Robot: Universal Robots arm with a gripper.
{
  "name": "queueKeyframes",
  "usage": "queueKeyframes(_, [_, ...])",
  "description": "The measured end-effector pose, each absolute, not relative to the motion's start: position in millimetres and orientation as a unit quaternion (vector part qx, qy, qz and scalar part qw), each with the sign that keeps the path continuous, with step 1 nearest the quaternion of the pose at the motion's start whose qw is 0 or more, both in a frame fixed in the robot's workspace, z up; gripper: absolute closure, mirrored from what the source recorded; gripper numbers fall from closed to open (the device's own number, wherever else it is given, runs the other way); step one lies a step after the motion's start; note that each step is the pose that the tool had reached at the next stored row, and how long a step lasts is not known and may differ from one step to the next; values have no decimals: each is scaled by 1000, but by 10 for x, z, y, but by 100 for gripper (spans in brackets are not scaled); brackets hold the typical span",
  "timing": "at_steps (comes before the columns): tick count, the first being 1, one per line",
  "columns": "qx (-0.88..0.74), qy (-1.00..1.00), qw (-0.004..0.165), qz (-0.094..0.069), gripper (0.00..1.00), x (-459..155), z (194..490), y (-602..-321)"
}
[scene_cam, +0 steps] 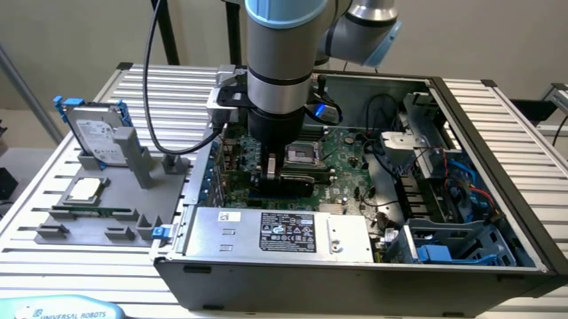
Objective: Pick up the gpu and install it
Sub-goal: 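Insert the gpu into the slot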
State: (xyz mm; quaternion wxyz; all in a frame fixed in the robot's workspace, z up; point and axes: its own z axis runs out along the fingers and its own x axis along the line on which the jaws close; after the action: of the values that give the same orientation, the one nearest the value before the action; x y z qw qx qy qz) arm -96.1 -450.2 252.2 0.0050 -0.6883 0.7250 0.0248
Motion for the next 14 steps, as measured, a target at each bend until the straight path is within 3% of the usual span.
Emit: queueKeyframes(14, [-688, 725, 4, 24, 73, -960, 2522, -4482])
